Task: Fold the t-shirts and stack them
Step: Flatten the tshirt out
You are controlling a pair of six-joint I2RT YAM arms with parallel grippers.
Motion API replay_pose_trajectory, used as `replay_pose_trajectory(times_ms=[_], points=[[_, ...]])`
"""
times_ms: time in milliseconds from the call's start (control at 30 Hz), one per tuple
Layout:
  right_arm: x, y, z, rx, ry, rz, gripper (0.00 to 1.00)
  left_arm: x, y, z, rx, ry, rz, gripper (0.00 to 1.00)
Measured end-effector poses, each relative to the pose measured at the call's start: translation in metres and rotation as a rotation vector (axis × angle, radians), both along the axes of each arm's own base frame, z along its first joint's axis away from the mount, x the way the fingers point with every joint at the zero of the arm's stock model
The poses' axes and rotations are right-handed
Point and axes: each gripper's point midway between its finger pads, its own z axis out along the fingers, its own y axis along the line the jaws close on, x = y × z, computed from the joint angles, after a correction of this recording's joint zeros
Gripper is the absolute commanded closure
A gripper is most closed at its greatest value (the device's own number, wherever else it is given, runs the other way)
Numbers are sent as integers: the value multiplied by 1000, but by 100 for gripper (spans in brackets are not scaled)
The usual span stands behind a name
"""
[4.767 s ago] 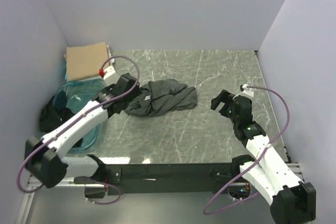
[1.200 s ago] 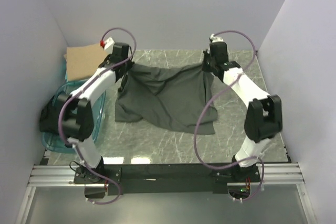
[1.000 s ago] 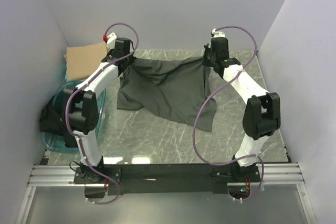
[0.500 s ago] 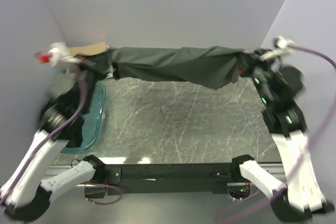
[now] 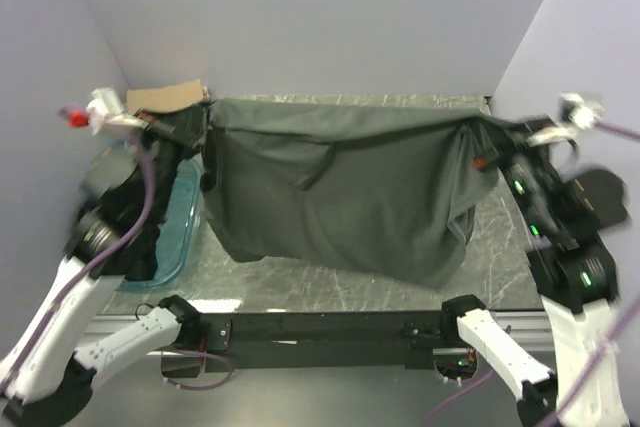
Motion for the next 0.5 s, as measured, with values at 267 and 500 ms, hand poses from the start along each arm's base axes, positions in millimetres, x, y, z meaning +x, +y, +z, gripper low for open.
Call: replay_pose_trajectory(times_ms=[267,500], points=[[183,9,-127,-99,391,-162,77,149,-19,-108,193,351,230,61],[302,6,-346,-228,888,-221,13,260,-18,-306,396,821,250,1]])
